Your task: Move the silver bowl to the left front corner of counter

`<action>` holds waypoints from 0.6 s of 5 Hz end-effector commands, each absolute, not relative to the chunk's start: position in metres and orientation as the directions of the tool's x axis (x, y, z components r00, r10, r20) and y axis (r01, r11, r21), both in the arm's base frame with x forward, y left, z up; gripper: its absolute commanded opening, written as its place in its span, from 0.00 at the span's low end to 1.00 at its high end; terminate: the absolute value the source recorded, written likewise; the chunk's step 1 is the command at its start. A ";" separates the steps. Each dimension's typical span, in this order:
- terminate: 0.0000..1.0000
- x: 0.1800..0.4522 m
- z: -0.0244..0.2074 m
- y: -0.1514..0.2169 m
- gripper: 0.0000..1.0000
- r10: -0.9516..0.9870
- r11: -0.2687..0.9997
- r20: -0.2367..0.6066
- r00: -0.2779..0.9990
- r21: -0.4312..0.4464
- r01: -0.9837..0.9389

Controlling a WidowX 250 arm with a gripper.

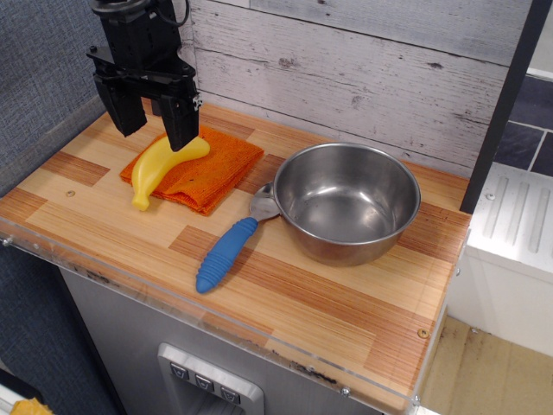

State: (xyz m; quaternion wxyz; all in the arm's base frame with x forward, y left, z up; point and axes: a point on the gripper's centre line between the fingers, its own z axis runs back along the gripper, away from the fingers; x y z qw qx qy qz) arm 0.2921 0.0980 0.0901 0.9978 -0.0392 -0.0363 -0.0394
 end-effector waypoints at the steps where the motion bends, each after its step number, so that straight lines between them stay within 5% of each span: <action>1: 0.00 0.292 0.090 0.098 1.00 -0.076 0.994 0.075 0.994 -0.075 0.081; 3: 0.00 0.323 0.081 0.043 1.00 -0.140 0.987 0.149 0.979 -0.058 0.150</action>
